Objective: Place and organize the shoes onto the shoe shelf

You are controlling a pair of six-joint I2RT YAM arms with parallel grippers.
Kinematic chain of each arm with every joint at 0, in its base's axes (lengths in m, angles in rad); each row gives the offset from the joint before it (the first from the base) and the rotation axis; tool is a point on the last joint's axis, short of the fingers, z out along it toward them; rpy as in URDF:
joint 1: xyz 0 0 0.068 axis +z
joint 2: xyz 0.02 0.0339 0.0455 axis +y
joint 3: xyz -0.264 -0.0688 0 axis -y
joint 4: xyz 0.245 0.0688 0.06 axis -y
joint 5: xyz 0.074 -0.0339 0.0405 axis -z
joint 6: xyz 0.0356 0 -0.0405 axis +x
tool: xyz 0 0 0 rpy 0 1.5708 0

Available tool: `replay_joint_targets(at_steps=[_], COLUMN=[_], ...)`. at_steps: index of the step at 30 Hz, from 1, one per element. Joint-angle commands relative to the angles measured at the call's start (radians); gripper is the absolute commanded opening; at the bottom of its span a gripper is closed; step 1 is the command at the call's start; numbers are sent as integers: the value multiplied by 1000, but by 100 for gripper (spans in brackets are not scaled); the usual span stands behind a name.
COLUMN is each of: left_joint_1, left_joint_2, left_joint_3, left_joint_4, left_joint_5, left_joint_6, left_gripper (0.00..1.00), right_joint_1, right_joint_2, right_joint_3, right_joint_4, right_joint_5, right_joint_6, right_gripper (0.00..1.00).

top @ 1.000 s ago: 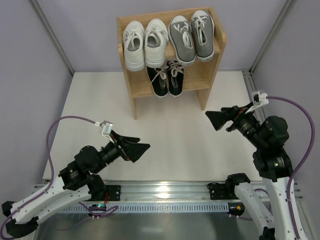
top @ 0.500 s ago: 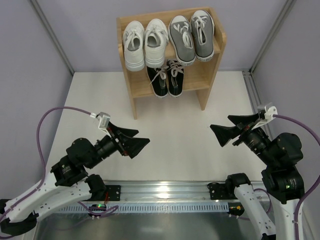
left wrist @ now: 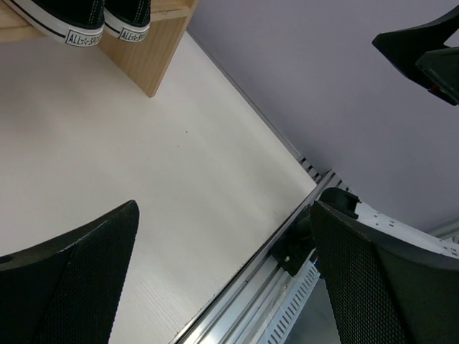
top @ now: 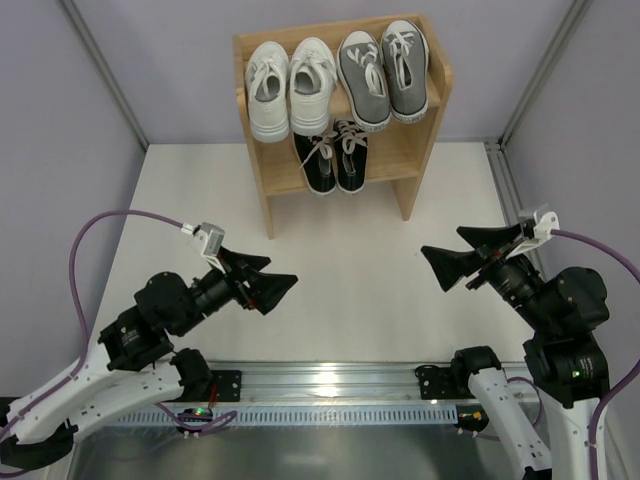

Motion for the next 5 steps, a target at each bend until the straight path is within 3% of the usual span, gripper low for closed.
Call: replay_joint_targets(at_steps=[1, 5], left_joint_1=[-3, -1], left_joint_2=[-12, -29], left_joint_3=[48, 51], left_joint_4=[-34, -43], left_joint_5=[-30, -30], left_joint_6=[37, 39], left_gripper=[100, 100], right_joint_1=[4, 4], right_joint_2=[5, 21], right_joint_3=[34, 36], right_joint_4=[68, 72], right_joint_5=[-25, -7], right_joint_6=[15, 44], right_gripper=[100, 100])
